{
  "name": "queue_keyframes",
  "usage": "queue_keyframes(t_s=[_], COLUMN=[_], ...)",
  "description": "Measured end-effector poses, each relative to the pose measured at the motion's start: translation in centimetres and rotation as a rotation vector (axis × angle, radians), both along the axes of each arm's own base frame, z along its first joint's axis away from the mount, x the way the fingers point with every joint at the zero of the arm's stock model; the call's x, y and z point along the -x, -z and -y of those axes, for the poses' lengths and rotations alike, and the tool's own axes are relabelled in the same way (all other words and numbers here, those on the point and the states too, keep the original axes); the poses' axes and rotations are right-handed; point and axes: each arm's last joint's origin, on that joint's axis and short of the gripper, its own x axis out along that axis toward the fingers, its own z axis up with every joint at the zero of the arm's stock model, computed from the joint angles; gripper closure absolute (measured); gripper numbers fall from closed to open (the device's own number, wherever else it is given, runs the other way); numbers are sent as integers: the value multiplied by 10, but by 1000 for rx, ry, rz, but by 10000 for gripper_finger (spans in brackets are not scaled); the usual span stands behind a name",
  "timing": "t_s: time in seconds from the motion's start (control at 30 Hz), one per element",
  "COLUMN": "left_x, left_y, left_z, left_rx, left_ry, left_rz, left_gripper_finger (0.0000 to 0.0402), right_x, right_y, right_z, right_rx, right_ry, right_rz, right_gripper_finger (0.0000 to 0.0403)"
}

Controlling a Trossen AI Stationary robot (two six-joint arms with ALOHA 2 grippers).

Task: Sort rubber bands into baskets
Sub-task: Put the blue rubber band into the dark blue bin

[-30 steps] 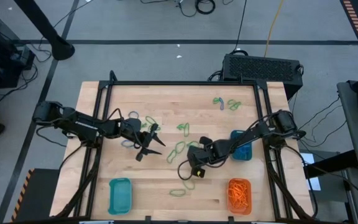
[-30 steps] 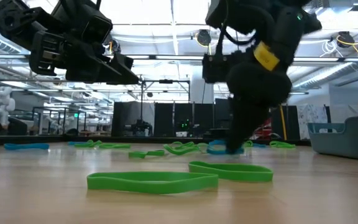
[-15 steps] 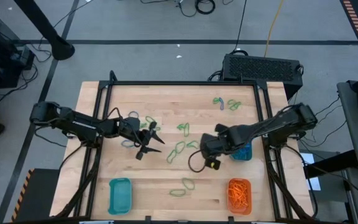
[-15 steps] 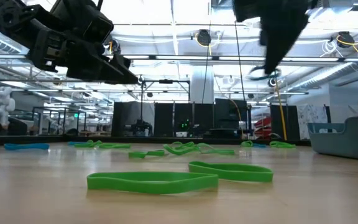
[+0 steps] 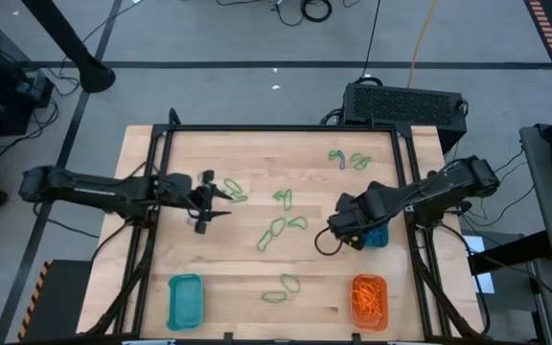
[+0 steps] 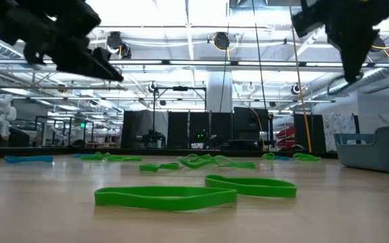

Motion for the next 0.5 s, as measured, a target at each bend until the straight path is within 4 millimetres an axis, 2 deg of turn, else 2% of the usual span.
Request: queue_keyframes(t_s=[0.2, 0.37, 0.5], left_x=[17, 21, 21], left_y=[-19, -23, -22], left_z=[1, 2, 2], left_rx=[48, 65, 68], left_ry=[-21, 10, 15], left_rz=[118, 146, 141], left_gripper_finger=[203, 203, 203], right_x=[13, 21, 26], right_y=[34, 67, 82], right_z=[0, 2, 5], right_rx=[-84, -172, -196], right_ry=[7, -40, -49], right_rz=[-134, -178, -197], right_gripper_finger=[403, 402, 402])
